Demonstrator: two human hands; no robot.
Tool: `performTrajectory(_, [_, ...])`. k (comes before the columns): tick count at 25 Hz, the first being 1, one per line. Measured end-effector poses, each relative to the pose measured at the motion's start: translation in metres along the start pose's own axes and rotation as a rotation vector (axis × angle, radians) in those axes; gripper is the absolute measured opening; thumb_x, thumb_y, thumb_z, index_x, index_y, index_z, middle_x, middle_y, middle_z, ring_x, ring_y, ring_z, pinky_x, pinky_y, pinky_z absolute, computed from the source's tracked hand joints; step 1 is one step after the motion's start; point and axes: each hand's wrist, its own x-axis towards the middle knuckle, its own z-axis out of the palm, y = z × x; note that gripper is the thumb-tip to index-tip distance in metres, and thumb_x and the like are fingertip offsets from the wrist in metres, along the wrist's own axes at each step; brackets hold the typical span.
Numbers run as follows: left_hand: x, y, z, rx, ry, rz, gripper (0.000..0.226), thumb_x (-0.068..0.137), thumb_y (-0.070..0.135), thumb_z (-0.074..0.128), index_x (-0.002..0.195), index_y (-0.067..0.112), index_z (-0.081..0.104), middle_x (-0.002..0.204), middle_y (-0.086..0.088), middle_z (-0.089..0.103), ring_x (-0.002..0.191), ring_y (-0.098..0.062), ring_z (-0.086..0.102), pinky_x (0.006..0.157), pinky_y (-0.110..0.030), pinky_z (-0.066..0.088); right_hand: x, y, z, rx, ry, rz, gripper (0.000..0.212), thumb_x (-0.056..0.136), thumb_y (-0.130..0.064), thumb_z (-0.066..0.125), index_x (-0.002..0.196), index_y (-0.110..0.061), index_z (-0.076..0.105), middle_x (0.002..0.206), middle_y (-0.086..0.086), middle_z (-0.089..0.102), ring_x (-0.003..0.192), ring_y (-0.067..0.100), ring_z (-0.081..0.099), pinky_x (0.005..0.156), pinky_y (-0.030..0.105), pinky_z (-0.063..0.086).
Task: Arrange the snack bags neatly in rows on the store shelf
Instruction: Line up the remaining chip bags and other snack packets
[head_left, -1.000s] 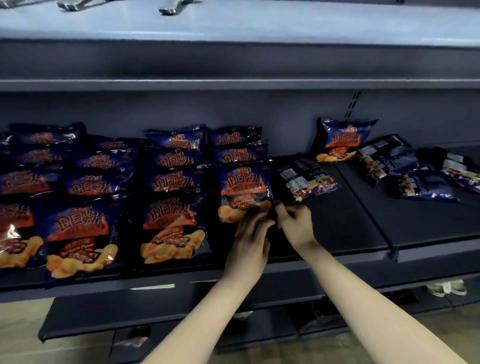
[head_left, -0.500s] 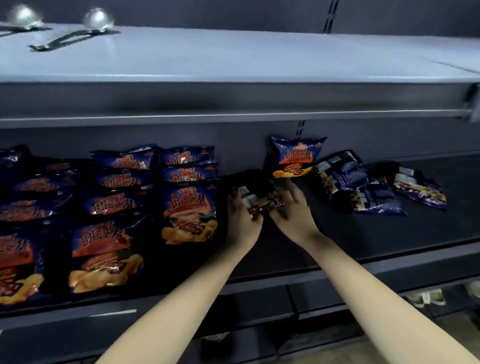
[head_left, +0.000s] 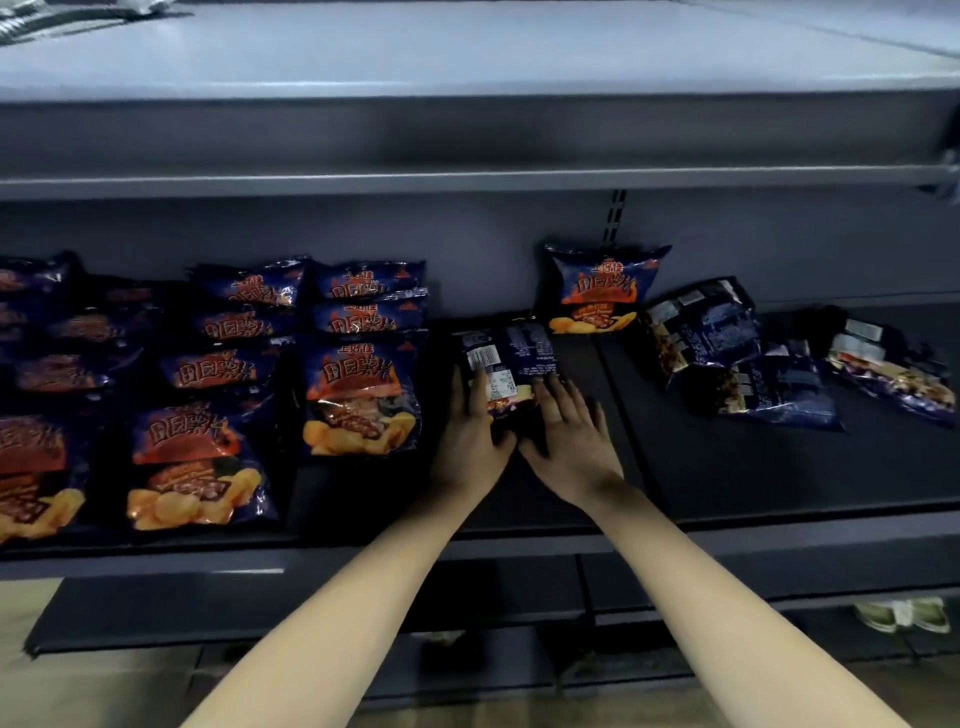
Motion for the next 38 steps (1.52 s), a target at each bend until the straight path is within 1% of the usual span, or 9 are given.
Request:
performTrajectory(8, [-0.003, -0.009, -0.001, 0.012, 0.13, 0.283, 0.062, 0.073, -0.001, 0.068, 0.13, 0.019, 0.052, 0.151, -0.006, 0.028, 0.131, -0.027, 0.041, 0.1, -0.038, 0.045, -0.006, 0.007, 0.0, 0.195, 0.189, -0.057, 0.063, 0.085, -0.023, 0.053, 0.144, -0.022, 0.031, 0.148, 0.003, 0.034, 0.139, 0.023, 0.025, 0.115, 0.04, 0.018])
performTrajectory(10, [-0.002, 0.002, -0.011, 0.02, 0.173, 0.313, 0.053, 0.077, 0.007, 0.069, 0.126, 0.022, 0.056, 0.14, -0.001, 0.047, 0.124, -0.022, 0.05, 0.098, -0.033, 0.046, -0.011, 0.016, -0.009, 0.274, 0.271, -0.11, 0.066, 0.08, -0.015, 0.057, 0.142, -0.021, 0.033, 0.146, 0.003, 0.036, 0.138, 0.021, 0.027, 0.115, 0.039, 0.015])
performTrajectory(15, [0.009, 0.043, -0.059, 0.051, 0.353, 0.216, 0.042, 0.08, 0.052, 0.058, 0.108, 0.023, 0.069, 0.082, -0.001, 0.074, 0.069, -0.015, 0.069, 0.058, -0.03, 0.055, -0.013, 0.05, -0.039, 0.588, 0.438, -0.135, 0.077, 0.077, -0.007, 0.064, 0.144, -0.012, 0.025, 0.147, 0.008, 0.03, 0.14, 0.021, 0.025, 0.115, 0.044, 0.023])
performTrajectory(21, [0.0, 0.065, -0.112, -0.452, 0.348, -0.109, 0.03, 0.087, 0.035, 0.063, 0.061, 0.018, 0.061, 0.046, 0.012, 0.059, 0.04, 0.002, 0.049, 0.045, -0.02, 0.036, -0.011, 0.047, -0.07, 0.994, 0.01, -0.112, 0.093, 0.078, -0.029, 0.073, 0.149, -0.018, 0.014, 0.154, -0.001, 0.024, 0.14, 0.007, 0.021, 0.113, 0.026, 0.021])
performTrajectory(25, [-0.027, 0.049, -0.114, -0.506, 0.242, -0.272, 0.029, 0.085, 0.034, 0.064, 0.066, 0.012, 0.063, 0.053, 0.008, 0.062, 0.041, -0.002, 0.049, 0.042, -0.017, 0.033, -0.022, 0.02, -0.052, 1.199, -0.311, -0.282, 0.074, 0.073, -0.032, 0.075, 0.137, -0.021, 0.038, 0.133, -0.005, 0.053, 0.123, 0.005, 0.05, 0.101, 0.024, 0.042])
performTrajectory(28, [-0.046, 0.032, -0.116, -0.439, 0.249, -0.368, 0.035, 0.084, 0.038, 0.064, 0.066, 0.009, 0.06, 0.062, -0.003, 0.062, 0.046, -0.005, 0.051, 0.042, -0.018, 0.036, -0.025, -0.003, -0.034, 1.168, -0.279, -0.278, 0.053, 0.076, -0.008, 0.075, 0.121, -0.019, 0.048, 0.114, -0.007, 0.063, 0.106, 0.0, 0.06, 0.09, 0.018, 0.045])
performTrajectory(32, [-0.068, 0.013, -0.127, -0.382, 0.298, -0.414, 0.033, 0.09, 0.033, 0.059, 0.061, 0.018, 0.055, 0.058, 0.002, 0.058, 0.037, 0.001, 0.05, 0.037, -0.013, 0.036, -0.023, -0.028, -0.021, 1.059, -0.276, -0.28, 0.048, 0.076, -0.011, 0.075, 0.117, -0.017, 0.051, 0.109, -0.009, 0.064, 0.104, 0.002, 0.059, 0.091, 0.014, 0.044])
performTrajectory(36, [-0.08, -0.011, -0.14, -0.382, 0.409, -0.374, 0.011, 0.089, 0.033, 0.06, 0.085, 0.023, 0.062, 0.079, 0.006, 0.065, 0.07, -0.008, 0.063, 0.063, -0.026, 0.054, -0.02, -0.062, -0.006, 1.055, -0.262, -0.26, 0.053, 0.076, -0.012, 0.076, 0.12, -0.02, 0.049, 0.116, -0.003, 0.063, 0.111, 0.011, 0.057, 0.1, 0.031, 0.044])
performTrajectory(38, [-0.083, -0.02, -0.141, -0.303, 0.429, -0.368, 0.039, 0.085, 0.035, 0.065, 0.118, 0.016, 0.057, 0.101, 0.002, 0.065, 0.096, -0.014, 0.061, 0.082, -0.024, 0.049, -0.02, -0.079, 0.003, 1.081, -0.234, -0.224, 0.059, 0.077, -0.012, 0.074, 0.125, -0.025, 0.044, 0.116, -0.012, 0.06, 0.111, 0.005, 0.055, 0.097, 0.022, 0.043])
